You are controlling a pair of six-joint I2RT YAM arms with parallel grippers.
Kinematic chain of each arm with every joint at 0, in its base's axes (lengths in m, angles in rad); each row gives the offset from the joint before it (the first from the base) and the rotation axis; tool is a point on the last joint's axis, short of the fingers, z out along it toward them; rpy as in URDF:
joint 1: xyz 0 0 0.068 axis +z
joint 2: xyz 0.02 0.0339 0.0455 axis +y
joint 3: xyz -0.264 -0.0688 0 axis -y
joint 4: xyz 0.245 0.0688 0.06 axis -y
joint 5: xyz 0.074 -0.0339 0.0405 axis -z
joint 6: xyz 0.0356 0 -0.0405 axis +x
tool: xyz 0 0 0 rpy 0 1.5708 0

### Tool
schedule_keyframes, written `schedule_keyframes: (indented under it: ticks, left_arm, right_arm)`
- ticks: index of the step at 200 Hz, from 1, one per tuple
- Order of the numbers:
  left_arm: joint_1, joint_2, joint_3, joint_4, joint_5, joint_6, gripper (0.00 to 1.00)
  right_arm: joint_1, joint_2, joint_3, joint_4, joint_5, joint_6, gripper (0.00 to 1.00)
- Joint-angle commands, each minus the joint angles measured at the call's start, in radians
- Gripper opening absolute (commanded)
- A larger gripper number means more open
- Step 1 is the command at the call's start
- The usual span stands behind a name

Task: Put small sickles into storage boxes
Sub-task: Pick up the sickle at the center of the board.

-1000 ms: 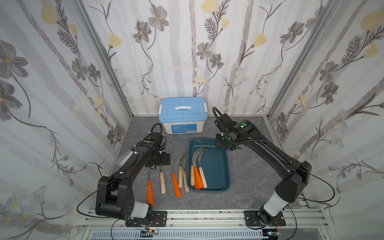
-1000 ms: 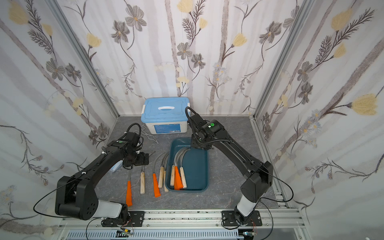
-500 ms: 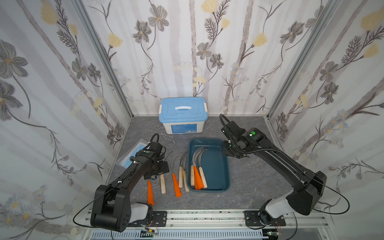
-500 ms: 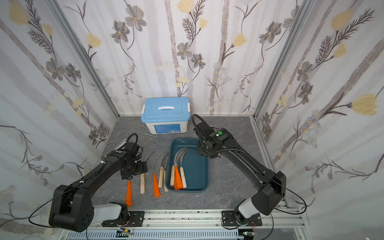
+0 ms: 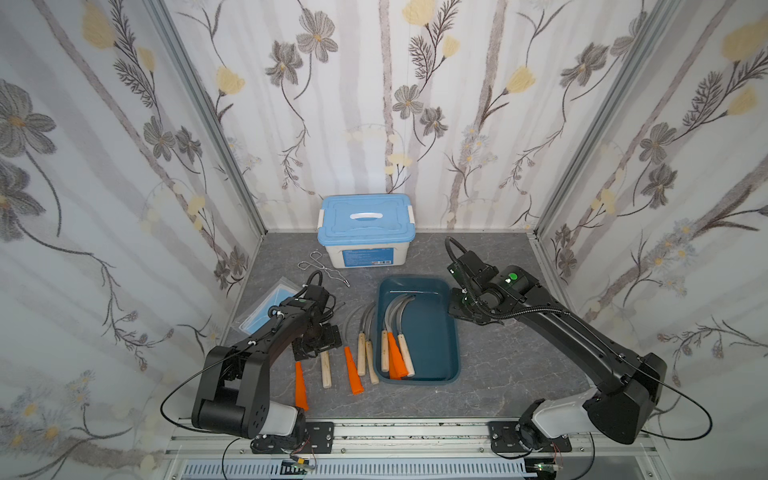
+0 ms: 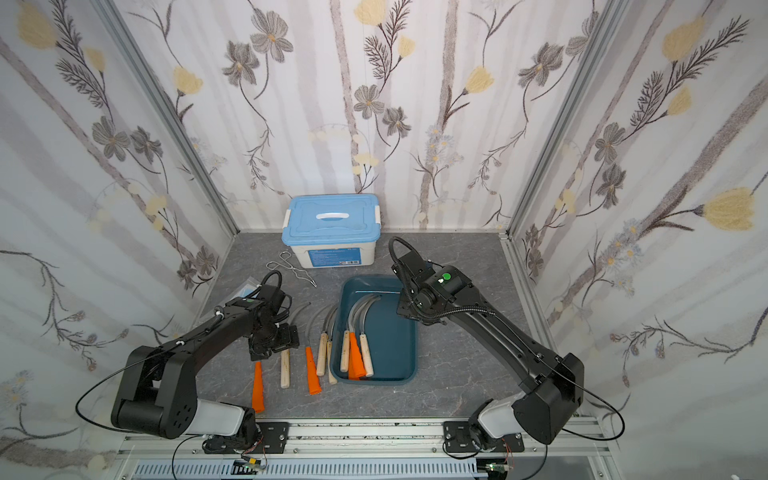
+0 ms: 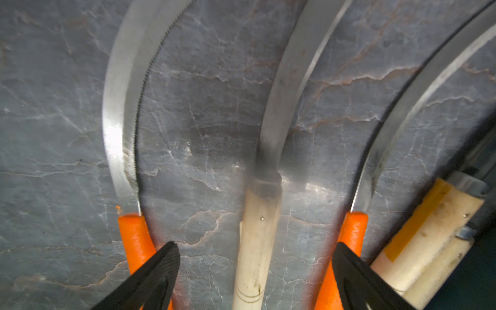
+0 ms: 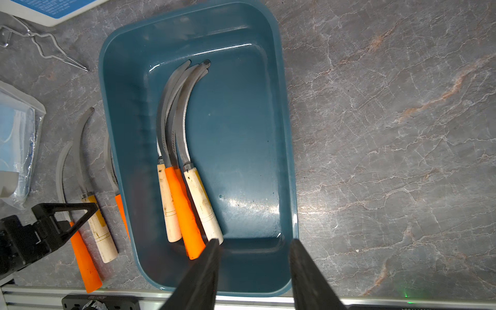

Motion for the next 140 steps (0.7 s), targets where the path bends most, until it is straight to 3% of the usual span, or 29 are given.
schedule_keyframes:
  ticks: [1,59,140]
  left_arm:
    - [-0.002,0.023,-0.003,0.006,0.008,-0.018,0.91]
    - [-0.001,0.100,0.039,0.010,0.011,-0.006,0.90]
    - [-0.018,0.093,0.005,0.007,0.026,-0.018,0.72]
  right_arm:
    - [0.003,-0.005,-0.010,0.032,0.018,0.031,0.45]
    - [0.006,-0.027,-0.029,0.024,0.033,0.059,0.45]
    - [0.006,-0.030,-0.032,0.020,0.039,0.080,0.45]
